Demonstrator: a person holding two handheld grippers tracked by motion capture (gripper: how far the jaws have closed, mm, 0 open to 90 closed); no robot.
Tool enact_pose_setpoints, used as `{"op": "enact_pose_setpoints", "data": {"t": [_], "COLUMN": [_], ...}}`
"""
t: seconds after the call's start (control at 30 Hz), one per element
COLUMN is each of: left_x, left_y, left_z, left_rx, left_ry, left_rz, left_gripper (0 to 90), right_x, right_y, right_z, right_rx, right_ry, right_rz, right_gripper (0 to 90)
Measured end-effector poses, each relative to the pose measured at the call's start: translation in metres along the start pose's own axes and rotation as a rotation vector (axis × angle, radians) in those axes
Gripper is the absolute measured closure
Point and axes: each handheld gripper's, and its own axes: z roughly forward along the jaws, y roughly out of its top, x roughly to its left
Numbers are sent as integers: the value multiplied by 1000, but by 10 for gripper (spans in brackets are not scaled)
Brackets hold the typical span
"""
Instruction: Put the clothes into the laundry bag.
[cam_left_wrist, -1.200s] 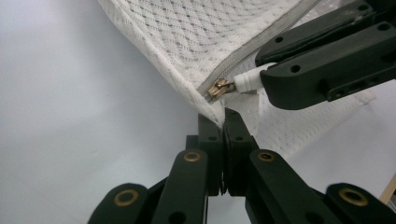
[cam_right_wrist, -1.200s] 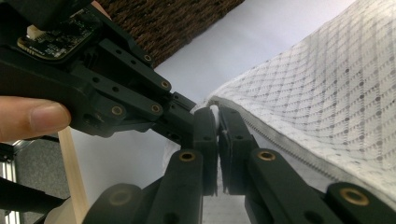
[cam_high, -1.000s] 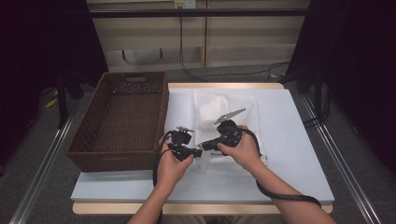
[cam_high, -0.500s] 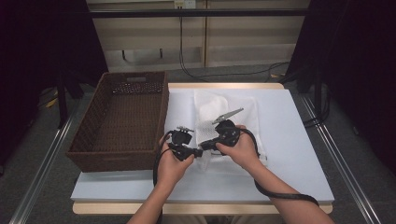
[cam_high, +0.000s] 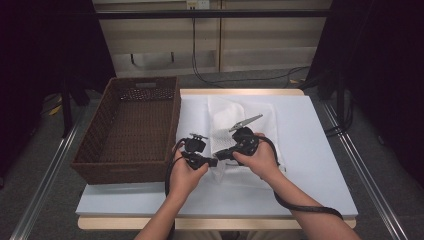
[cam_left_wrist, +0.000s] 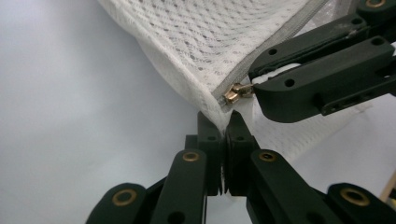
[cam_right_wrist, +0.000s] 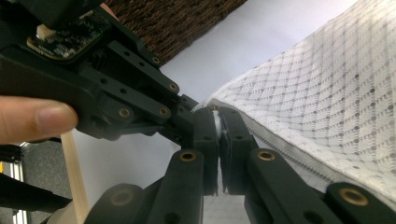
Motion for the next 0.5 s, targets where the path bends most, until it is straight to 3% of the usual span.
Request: {"op": "enact_pose_setpoints", "data": {"t": [0.23, 0.5], "left_x": [-2, 0], "left_y": [-3, -2], "left_z": [-11, -15], "left_rx": [-8, -7], "left_ry": [38, 23], "left_rz": [-46, -51], "left_gripper": [889, 890], "right_x": [4, 7], "right_y": [0, 1], "right_z": [2, 1], "right_rx": [-6, -17], "right_ry": [14, 18], "right_rz": [1, 4], "right_gripper": [868, 868]}}
